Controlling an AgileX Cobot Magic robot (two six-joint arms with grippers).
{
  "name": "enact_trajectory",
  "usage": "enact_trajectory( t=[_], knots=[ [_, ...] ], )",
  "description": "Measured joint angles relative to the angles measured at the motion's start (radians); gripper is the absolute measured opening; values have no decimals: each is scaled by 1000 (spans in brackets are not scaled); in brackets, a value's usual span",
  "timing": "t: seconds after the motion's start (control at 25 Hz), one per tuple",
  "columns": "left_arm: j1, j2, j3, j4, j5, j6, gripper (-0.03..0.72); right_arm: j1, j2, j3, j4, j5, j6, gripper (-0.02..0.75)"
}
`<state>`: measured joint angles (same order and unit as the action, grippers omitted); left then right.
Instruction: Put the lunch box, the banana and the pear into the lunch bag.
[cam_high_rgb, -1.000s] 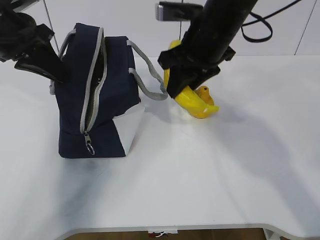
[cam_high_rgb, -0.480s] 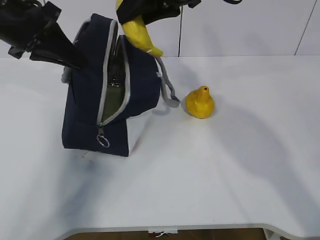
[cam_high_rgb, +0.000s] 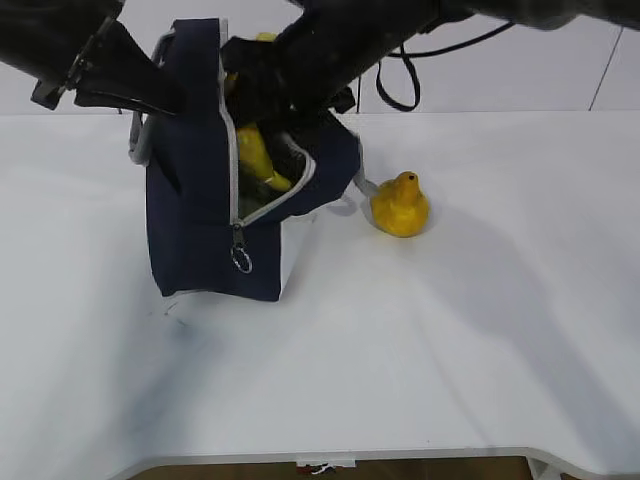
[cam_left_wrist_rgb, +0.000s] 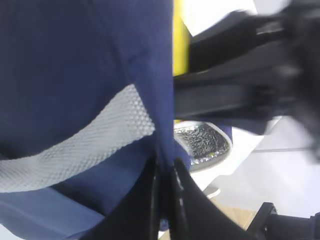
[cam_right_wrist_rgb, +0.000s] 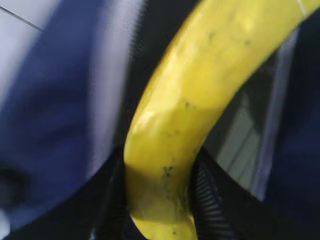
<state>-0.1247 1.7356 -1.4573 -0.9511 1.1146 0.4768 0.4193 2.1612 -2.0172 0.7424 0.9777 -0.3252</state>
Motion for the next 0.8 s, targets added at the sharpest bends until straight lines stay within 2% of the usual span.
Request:
enact_trajectory(
  t=[0.28,0.6,0.72,0.8],
  knots=[
    [0,0,0,-1,-25,0,-6,0,70,0,5,23,-21,299],
    [0,0,0,-1,-63,0,-6,0,70,-13,10,136,-43,334],
    [0,0,0,-1,-63,0,-6,0,70,-13,12,177,-62,384],
    [0,0,0,-1,-63,0,-6,0,70,-13,12,196,-74,458]
  ],
)
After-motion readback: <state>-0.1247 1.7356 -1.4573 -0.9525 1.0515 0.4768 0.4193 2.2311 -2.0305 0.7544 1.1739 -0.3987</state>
